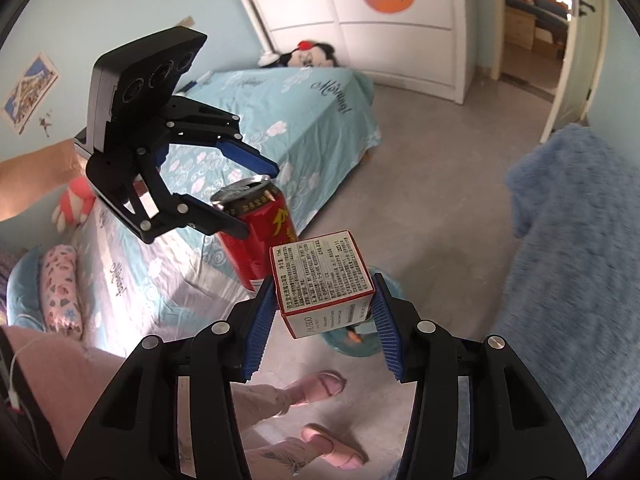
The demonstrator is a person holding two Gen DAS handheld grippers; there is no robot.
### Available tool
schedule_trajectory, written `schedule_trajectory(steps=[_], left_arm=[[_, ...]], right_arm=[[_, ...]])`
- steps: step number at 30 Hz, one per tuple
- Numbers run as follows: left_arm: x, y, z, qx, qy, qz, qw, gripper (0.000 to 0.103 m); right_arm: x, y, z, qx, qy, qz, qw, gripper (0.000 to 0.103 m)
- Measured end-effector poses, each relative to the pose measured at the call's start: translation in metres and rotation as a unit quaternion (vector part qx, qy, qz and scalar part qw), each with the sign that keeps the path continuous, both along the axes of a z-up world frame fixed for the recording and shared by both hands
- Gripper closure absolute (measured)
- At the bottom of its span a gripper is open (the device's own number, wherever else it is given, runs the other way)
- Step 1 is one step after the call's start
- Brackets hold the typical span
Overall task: Collect trash
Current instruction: 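Carry the red can and small white box in both tools over the teal bin, then open both tools above the teal bin to drop the can and box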
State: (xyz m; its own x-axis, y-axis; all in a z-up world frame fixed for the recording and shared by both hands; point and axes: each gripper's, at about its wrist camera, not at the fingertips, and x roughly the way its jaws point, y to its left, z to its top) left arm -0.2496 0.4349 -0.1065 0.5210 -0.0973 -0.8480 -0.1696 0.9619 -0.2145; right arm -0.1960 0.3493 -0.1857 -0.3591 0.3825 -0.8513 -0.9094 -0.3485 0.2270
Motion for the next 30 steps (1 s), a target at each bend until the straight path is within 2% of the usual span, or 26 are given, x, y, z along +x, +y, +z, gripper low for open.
schedule_trajectory(steps=[5, 7, 8, 9, 12, 19, 25, 30], left_arm=[[-0.006, 0.013, -0.034, -0.009, 0.025, 0.013, 0.9996, 0.042], [-0.006, 0.017, -0.05, -0.012, 0.039, 0.022, 0.9989, 0.041], [-0.003, 0.018, -0.057, -0.009, 0.05, 0.029, 0.9983, 0.021], [0.0, 0.018, -0.067, 0.001, 0.073, 0.041, 0.9965, 0.009], [0.006, 0.021, -0.09, 0.005, 0.117, 0.052, 0.9918, 0.007], [-0.003, 0.015, -0.076, 0.009, 0.091, 0.056, 0.9942, 0.007], [-0.003, 0.02, -0.068, 0.019, 0.103, 0.073, 0.9919, 0.007], [0.005, 0.018, -0.051, 0.028, 0.092, 0.082, 0.992, 0.007]], right_arm=[[-0.014, 0.018, -0.025, -0.022, 0.004, 0.007, 1.0, 0.054], [-0.019, 0.027, -0.039, -0.039, -0.004, 0.004, 0.999, 0.048], [-0.023, 0.032, -0.045, -0.042, -0.014, -0.001, 0.999, 0.033], [-0.025, 0.034, -0.05, -0.04, -0.03, -0.008, 0.999, 0.028], [-0.024, 0.038, -0.056, -0.049, -0.026, -0.016, 0.998, 0.029], [-0.011, 0.033, -0.043, -0.043, -0.021, -0.02, 0.999, 0.029], [0.005, 0.027, -0.024, -0.029, -0.021, -0.041, 0.999, 0.029], [0.023, 0.01, 0.0, -0.005, -0.016, -0.074, 0.997, 0.025]])
